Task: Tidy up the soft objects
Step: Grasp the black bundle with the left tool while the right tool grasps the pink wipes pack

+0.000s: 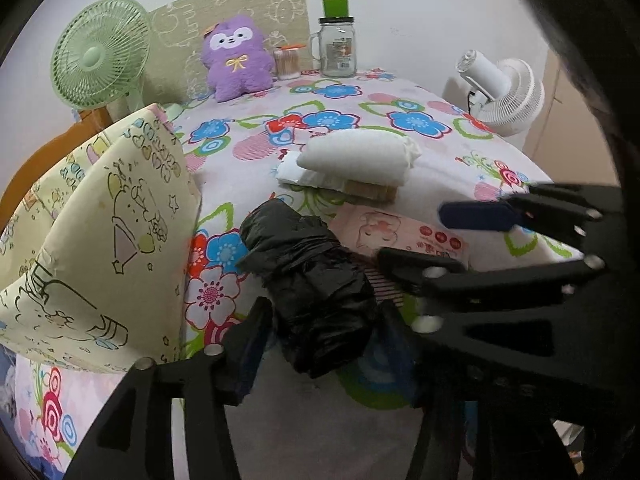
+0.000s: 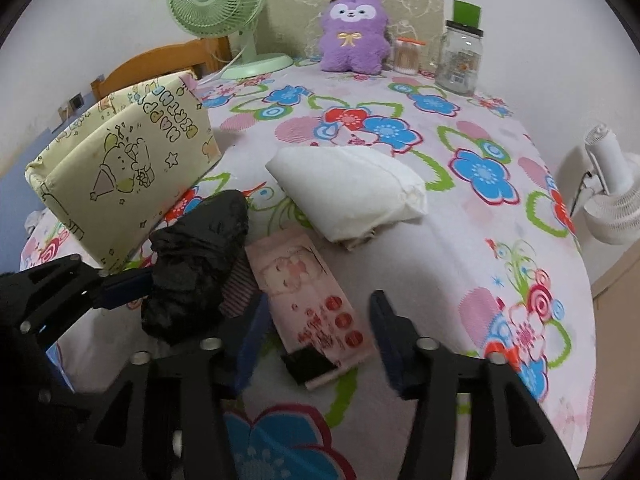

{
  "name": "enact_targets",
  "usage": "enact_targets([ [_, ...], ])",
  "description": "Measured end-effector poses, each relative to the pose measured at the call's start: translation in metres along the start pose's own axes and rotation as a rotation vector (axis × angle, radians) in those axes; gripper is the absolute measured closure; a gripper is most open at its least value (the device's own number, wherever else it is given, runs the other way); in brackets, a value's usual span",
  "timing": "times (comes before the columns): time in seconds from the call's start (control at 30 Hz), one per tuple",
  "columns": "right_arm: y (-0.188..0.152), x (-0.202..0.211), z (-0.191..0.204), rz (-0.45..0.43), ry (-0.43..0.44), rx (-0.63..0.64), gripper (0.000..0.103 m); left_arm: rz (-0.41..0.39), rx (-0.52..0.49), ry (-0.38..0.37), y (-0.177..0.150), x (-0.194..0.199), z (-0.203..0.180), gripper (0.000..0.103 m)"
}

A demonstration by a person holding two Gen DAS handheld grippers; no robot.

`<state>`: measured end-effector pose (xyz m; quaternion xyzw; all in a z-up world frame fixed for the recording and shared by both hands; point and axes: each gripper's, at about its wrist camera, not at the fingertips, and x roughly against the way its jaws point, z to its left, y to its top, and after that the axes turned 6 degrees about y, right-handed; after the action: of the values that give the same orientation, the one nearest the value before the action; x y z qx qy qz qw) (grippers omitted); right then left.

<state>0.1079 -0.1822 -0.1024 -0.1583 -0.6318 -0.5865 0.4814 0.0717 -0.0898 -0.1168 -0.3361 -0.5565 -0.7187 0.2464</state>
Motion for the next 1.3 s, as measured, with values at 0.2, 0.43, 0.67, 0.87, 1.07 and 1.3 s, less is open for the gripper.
enact_targets([
  [0.2, 0.004, -0.011, 0.009, 0.014, -0.002, 0.036, 0.058, 0.003, -0.011, 0.004, 0.001, -0.001, -0.003, 0.038],
  [0.43, 0.000, 0.002, -0.003, -0.015, -0.010, -0.019, 0.060, -0.011, 0.001, 0.001, 0.008, -0.001, -0.007, 0.032],
  [0.67, -0.004, 0.012, -0.012, -0.023, -0.031, -0.038, 0.060, -0.021, -0.001, 0.054, 0.014, -0.011, -0.006, 0.041],
  [0.87, -0.006, 0.013, -0.017, -0.019, -0.022, -0.083, 0.060, -0.032, -0.010, 0.046, 0.014, -0.010, -0.007, 0.062],
  [1.07, -0.010, 0.009, -0.019, 0.000, -0.012, -0.160, 0.060, -0.027, -0.005, 0.039, 0.013, -0.007, -0.008, 0.065],
  [1.3, -0.014, 0.019, -0.009, -0.019, -0.026, -0.186, 0.060, -0.031, 0.021, 0.014, 0.007, 0.006, -0.005, 0.065],
])
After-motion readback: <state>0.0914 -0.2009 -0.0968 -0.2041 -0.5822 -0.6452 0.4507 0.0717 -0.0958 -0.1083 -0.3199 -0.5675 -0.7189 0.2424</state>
